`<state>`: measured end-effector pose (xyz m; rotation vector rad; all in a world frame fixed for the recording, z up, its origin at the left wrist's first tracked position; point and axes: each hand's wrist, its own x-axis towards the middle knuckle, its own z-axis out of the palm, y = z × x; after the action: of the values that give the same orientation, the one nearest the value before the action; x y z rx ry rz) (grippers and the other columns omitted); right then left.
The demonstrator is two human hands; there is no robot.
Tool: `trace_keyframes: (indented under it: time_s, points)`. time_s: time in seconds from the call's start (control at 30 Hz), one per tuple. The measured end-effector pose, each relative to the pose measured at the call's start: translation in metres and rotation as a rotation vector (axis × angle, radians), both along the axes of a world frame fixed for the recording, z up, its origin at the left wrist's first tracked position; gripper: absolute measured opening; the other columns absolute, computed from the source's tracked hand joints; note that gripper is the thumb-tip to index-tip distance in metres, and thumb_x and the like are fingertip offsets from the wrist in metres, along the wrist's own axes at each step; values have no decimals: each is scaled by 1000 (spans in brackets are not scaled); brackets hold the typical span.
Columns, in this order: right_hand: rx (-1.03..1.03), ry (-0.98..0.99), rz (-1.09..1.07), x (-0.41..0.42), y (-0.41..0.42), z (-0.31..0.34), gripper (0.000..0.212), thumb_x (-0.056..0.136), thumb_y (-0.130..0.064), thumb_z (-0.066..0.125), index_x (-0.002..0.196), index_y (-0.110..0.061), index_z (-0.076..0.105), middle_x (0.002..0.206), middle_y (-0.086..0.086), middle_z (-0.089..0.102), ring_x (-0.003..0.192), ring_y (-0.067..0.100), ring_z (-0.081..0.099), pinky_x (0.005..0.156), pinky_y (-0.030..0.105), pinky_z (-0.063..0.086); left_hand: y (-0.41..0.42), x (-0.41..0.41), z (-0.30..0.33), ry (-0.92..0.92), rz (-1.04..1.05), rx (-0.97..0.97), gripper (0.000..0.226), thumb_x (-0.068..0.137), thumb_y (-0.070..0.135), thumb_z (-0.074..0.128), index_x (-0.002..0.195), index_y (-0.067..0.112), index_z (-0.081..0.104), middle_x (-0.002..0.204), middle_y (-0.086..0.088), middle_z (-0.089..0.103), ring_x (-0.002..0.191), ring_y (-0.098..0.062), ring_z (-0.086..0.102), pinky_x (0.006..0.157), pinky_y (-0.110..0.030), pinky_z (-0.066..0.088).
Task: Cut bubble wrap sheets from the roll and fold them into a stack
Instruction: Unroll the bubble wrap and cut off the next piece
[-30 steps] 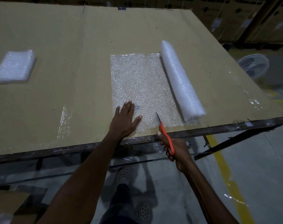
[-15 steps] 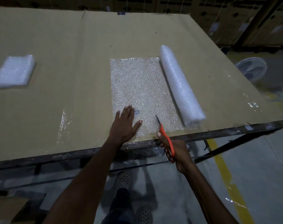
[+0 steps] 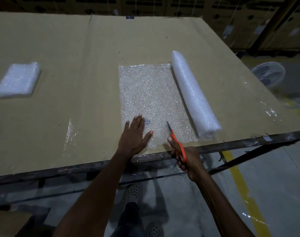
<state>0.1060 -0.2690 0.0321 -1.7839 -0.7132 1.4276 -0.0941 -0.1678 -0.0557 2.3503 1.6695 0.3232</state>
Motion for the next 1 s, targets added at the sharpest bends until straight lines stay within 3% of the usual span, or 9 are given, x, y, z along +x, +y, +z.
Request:
trace_keyframes:
  time_s: [0.13,0.37,0.6,0.83,1.0]
  points:
    - [6,5,-16,-3,6,0,55,66,-64,86,68,-11,69,59,10,53,40,14,38,41,21,23,0,0,0,14,-3,4,85,97,68,7,160,11,10,168,-4,1,154,-16,-5,122,-40,-8]
    - [6,10,-16,-3,7,5,53,71,-59,85,60,-11,66,51,5,51,39,14,36,42,21,22,0,0,1,6,3,3,86,95,68,6,160,11,12,168,-5,2,154,-16,-3,122,-40,-8]
    - [11,19,-26,-6,18,8,55,75,-51,85,40,-18,59,45,2,49,35,12,33,42,20,20,0,1,2,22,7,11,87,95,67,5,160,11,15,168,-5,5,155,-17,0,121,-39,-7]
    - [4,21,-14,-4,23,12,51,72,-56,86,62,-11,64,53,6,49,36,11,37,39,18,23,-1,0,2,21,10,11,86,95,68,6,160,11,14,168,-6,5,155,-17,-1,122,-39,-7]
    - [10,26,-18,-5,29,11,51,71,-54,87,56,-11,63,61,14,55,36,13,40,38,18,25,-1,1,2,21,9,-2,86,95,68,5,160,12,11,168,-4,1,154,-16,-4,122,-39,-8]
